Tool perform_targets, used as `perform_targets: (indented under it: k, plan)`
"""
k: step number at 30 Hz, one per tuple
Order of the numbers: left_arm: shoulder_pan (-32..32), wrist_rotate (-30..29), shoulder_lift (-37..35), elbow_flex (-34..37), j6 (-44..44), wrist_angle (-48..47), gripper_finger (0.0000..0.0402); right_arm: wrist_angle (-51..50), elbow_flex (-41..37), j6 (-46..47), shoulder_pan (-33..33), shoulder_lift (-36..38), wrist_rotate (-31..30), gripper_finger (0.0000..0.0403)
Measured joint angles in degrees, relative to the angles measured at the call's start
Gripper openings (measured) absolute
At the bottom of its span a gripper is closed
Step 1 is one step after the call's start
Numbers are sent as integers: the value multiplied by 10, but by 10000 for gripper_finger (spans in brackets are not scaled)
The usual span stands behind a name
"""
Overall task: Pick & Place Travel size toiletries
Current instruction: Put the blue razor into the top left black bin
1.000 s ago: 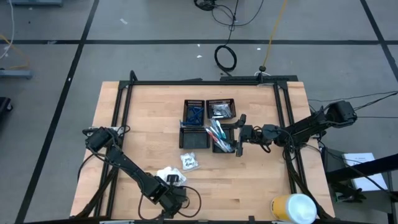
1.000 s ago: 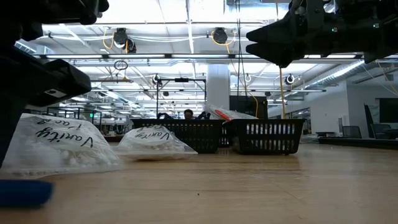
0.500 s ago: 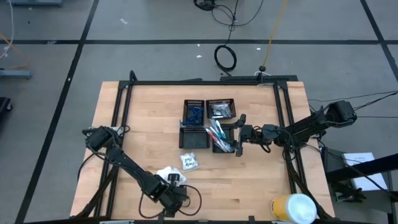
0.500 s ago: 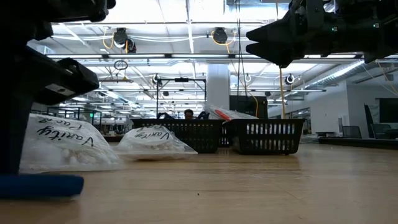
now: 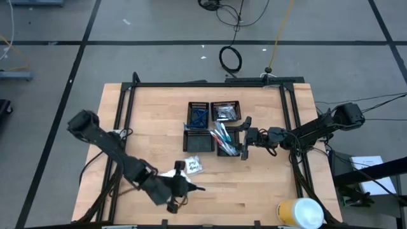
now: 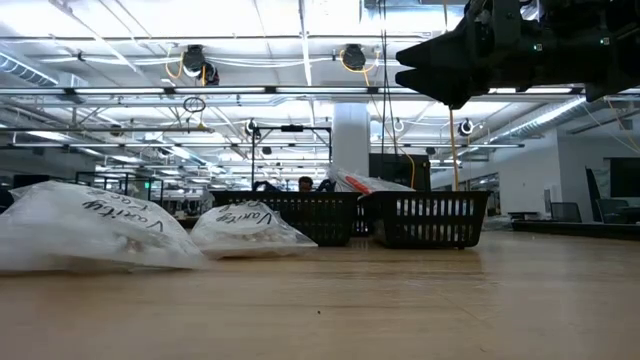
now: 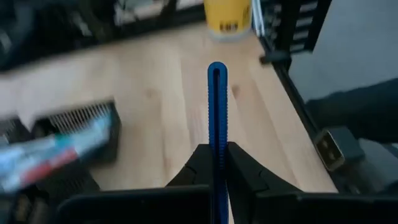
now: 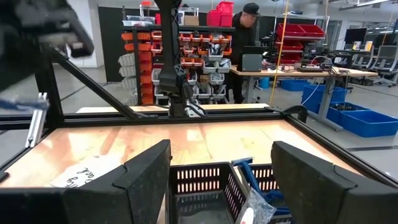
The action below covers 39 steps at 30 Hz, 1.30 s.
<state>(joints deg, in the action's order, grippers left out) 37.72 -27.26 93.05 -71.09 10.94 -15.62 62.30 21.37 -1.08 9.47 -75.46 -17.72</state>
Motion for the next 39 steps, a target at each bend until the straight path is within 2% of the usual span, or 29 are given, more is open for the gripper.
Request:
perform_targets:
  k: [2, 7, 16, 24, 30, 36, 39]
  plan:
    - [-17, 12, -8, 11, -46, 39, 6, 0, 0, -1, 0, 0, 0, 263]
    - [-84, 95, -12, 57, -118, 148, 6, 1, 0, -2, 0, 0, 0, 263]
    - [-244, 315, -12, 163, -181, 389, 5, -2, 0, 0, 0, 0, 0, 263]
    - [-382, 402, -12, 171, -198, 404, 5, -11, 0, 0, 0, 0, -1, 263]
    - [-469, 410, -13, 171, -137, 434, 5, -31, 0, 0, 0, 0, -2, 263]
    - [-524, 316, -13, 173, 7, 360, 5, -47, 0, 0, 0, 0, -2, 263]
    - [-533, 294, -13, 201, 50, 402, 5, -47, 0, 0, 0, 0, -2, 263]
